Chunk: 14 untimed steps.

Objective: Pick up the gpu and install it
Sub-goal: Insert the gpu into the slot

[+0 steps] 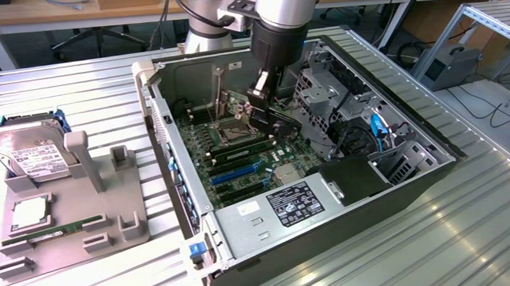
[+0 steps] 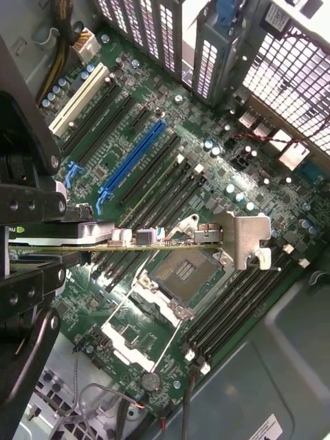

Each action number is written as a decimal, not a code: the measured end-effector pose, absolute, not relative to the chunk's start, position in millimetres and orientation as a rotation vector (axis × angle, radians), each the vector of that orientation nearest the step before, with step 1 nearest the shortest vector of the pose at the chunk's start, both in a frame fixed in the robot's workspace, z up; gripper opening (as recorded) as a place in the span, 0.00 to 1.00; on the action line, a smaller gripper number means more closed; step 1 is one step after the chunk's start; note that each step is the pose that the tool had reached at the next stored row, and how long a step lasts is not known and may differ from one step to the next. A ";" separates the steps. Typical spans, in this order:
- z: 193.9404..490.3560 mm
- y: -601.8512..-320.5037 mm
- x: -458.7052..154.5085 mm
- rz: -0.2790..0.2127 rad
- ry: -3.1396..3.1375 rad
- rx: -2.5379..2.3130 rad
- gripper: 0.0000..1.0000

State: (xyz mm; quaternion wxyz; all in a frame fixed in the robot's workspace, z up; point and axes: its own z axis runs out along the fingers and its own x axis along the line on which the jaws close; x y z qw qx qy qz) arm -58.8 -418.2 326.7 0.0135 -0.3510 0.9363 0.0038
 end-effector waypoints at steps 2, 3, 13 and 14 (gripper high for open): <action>326.7 -418.2 -58.8 0.012 2.912 -1.106 0.27; 326.7 -418.2 -58.8 0.012 2.910 -1.111 0.27; 326.7 -418.3 -58.8 0.013 2.884 -1.177 0.27; 326.7 -418.3 -58.8 0.013 2.881 -1.183 0.27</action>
